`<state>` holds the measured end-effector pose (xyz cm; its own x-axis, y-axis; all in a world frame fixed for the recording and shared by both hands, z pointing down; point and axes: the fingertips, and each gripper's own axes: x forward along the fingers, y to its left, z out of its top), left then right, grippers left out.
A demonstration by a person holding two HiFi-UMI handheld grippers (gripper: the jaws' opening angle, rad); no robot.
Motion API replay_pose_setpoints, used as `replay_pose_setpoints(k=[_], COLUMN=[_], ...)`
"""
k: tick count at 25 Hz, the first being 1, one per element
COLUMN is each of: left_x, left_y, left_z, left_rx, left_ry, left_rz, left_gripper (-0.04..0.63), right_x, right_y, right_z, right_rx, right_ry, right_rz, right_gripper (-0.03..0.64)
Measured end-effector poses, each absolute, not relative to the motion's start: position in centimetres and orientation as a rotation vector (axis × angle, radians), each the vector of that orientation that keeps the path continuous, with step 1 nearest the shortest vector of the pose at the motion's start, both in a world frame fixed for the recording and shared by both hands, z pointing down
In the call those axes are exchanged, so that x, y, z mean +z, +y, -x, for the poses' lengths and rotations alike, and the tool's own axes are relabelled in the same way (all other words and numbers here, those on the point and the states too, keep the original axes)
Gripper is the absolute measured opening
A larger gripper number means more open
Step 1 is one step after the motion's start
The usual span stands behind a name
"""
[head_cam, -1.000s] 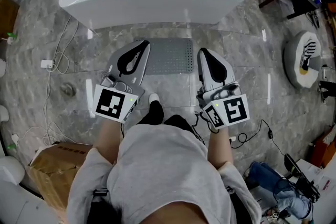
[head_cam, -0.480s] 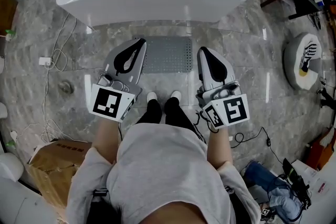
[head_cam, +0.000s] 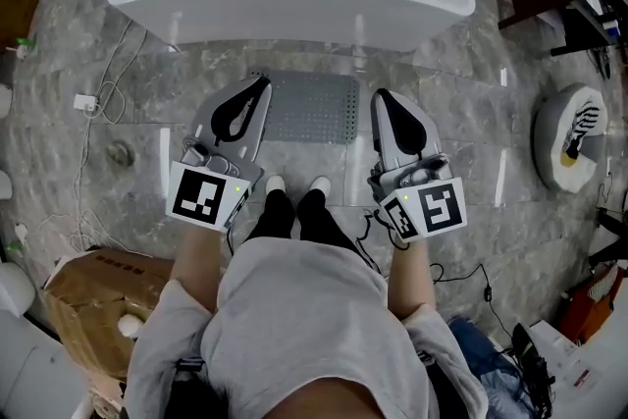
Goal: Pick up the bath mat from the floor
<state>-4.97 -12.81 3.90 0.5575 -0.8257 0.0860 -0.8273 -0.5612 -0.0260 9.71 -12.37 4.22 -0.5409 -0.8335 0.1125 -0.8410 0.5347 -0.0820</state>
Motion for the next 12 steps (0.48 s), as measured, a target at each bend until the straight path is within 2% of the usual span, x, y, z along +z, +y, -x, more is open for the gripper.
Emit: replay_pose_setpoints(k=[12], left_x=[8.9], left_y=[-15.1], left_z=[2.5], left_rx=[0.222], left_ry=[-1.552], left_rz=[-2.669], left_gripper=[0.0], right_x=[10.3], right_y=[-15.6], right_z=[-13.3], right_rx=[0.282], right_ry=[-2.718], right_rz=[-1.382], right_gripper=[-0.002])
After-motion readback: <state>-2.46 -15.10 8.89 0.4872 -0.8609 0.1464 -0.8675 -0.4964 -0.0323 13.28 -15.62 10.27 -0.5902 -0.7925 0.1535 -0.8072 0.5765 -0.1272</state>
